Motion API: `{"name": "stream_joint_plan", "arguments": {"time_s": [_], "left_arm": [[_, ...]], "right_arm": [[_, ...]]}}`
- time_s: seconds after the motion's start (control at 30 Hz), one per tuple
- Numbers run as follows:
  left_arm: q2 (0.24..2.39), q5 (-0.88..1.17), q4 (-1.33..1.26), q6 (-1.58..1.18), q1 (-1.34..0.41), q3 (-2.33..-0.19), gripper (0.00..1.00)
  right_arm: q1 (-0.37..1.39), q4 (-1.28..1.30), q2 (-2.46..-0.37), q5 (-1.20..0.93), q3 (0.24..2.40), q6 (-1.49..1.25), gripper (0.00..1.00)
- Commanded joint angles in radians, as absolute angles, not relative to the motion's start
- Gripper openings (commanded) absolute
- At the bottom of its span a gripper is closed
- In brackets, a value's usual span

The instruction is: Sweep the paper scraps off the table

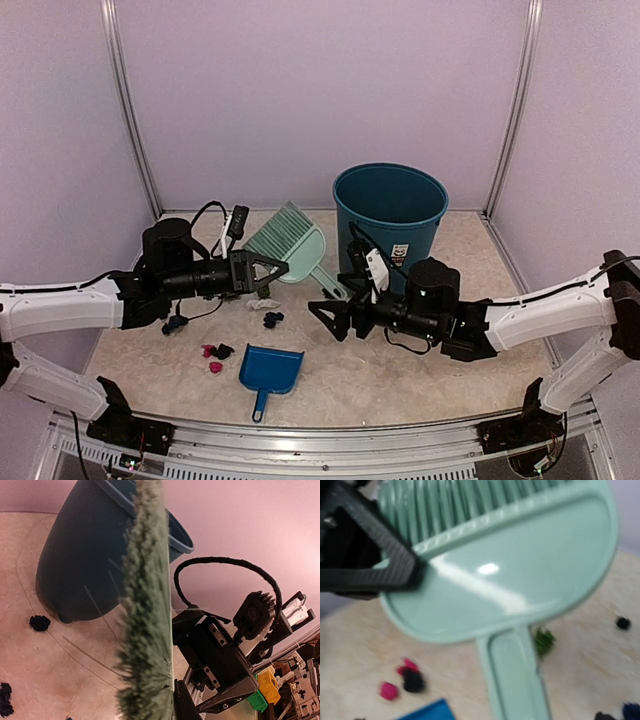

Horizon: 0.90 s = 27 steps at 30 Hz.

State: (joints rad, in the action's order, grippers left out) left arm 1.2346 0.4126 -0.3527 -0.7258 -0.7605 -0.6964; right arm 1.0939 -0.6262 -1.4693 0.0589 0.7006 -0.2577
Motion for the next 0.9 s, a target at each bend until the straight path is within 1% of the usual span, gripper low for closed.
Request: {"name": "stream_joint_plan", "arguments": {"time_s": [0.0, 0.2, 0.4, 0.6, 0.77, 0.87], "left_arm": [[1.147, 0.457, -0.467, -0.654, -0.770, -0.710, 0.00], [1.097, 0.496, -0.626, -0.632, -0.813, -0.706, 0.00], [1.114, 0.529, -0.668, -0.580, -0.870, -0.774, 0.00], [1.137, 0.550, -0.685, -0.566, -0.914, -0.818, 0.00], [1.146, 0.504, -0.669, -0.554, -0.926, -0.824, 0.00], [1.147, 0.465, -0.659, -0.545, -0.927, -0.821, 0.00]], "right_arm": [[1.094, -0.727, -1.379, -0.060, 0.666, -0.318, 1.00], [1.075, -0.887, -1.313, -0.154, 0.610, -0.357, 0.99], [1.018, -1.168, -1.305, -0.323, 0.555, -0.488, 0.99], [1.011, -1.293, -1.316, -0.388, 0.572, -0.559, 0.99], [1.011, -1.336, -1.338, -0.477, 0.616, -0.612, 0.93], [1.011, -1.352, -1.341, -0.479, 0.622, -0.623, 0.88]]}}
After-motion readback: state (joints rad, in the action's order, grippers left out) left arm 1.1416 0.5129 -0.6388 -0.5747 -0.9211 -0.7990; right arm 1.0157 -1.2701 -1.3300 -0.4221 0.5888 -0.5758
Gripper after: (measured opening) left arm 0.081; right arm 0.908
